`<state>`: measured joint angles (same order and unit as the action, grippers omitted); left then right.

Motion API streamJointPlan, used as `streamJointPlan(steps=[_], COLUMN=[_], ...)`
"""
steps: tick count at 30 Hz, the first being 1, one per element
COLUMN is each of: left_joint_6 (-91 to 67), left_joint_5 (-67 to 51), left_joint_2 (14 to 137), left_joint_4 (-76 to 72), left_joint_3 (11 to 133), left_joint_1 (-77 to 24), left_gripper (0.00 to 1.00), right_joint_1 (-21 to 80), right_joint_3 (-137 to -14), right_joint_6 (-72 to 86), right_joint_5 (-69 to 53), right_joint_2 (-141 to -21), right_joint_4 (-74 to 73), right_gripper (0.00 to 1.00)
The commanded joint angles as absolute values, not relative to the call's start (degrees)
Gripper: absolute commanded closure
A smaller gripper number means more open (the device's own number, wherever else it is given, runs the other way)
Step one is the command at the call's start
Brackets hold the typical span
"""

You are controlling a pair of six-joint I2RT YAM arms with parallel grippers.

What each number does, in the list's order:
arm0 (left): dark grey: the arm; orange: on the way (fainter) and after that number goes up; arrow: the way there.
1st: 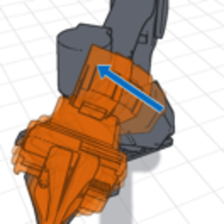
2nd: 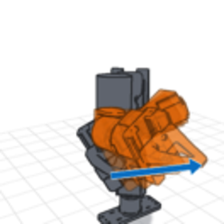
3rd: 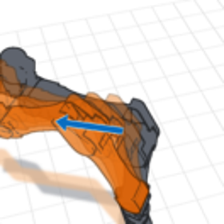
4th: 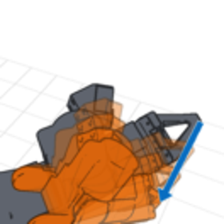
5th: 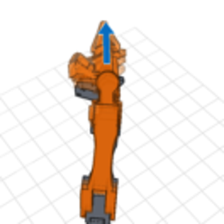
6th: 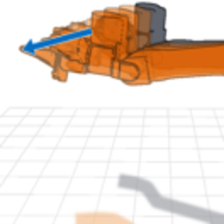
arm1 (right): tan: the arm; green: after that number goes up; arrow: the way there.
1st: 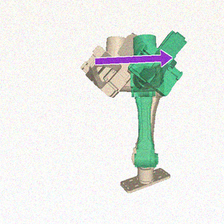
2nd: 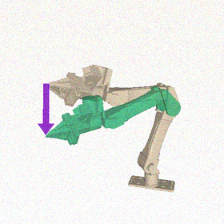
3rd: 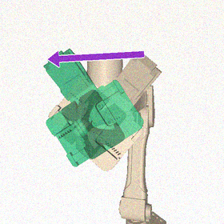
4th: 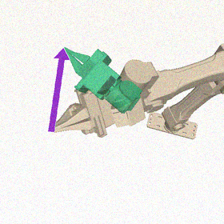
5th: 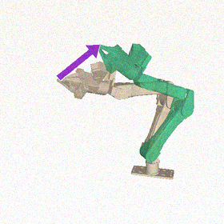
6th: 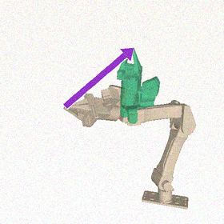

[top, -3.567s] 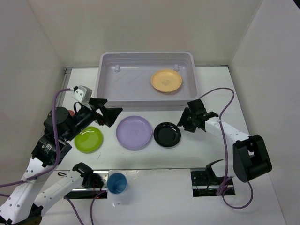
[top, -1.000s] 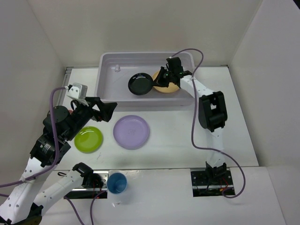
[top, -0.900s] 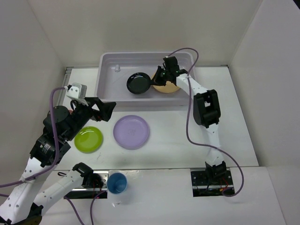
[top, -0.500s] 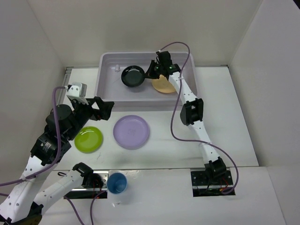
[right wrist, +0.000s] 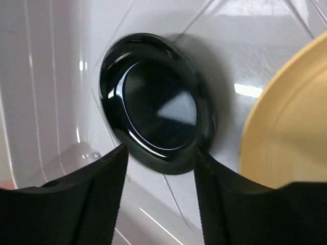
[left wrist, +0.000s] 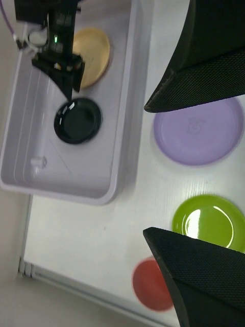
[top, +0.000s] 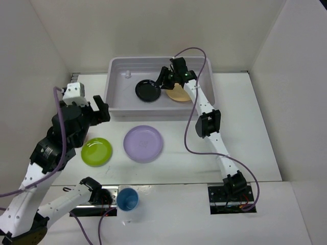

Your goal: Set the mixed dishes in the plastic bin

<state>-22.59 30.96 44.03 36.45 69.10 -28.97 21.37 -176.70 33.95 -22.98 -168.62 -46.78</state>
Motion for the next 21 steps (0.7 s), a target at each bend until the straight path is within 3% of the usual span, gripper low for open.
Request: streamJointPlan(steps=[1,5,9,13,17,21], left_joint_6=[-21.4,-20.7,-18.7,-17.0,-14.1,-13.4], left_joint_5=[39.3,33.6,19.6,13.5,10.1,6.9], left_joint_2=[51.6,59.8,61.3,64.5,65.1,67.0], left_joint_4=[41.4,44.8,40.4,39.3,39.8,39.8], left_joint_3=[73.4,75.6,73.8,73.8,73.8,72.3], left_joint_1=[-28.2,-21.1,-12.0,-5.6,0.2,1.1], left_gripper=[0.01,0.01,0.01,0.01,0.01,0.01], right_joint_1=[22.0,22.0,22.5,24.3,25.7,26.5], right_joint_3=[-179.8,-179.8,-179.8,-179.8,-179.8,-170.3], right_joint_6=[30.1,25.8,23.8,22.3,22.8,22.9], right_joint_5=[-21.5,-14.4,-6.4,0.4,1.3,5.0], right_joint_2=[-163.1,-153.2,-139.7,-132.6,-126.2,-118.0], right_joint_4=[-51.1,-58.1,-67.0,-74.6,-74.6,-74.6], right_gripper=[0.4,0.35,0.3,0.27,0.27,0.25])
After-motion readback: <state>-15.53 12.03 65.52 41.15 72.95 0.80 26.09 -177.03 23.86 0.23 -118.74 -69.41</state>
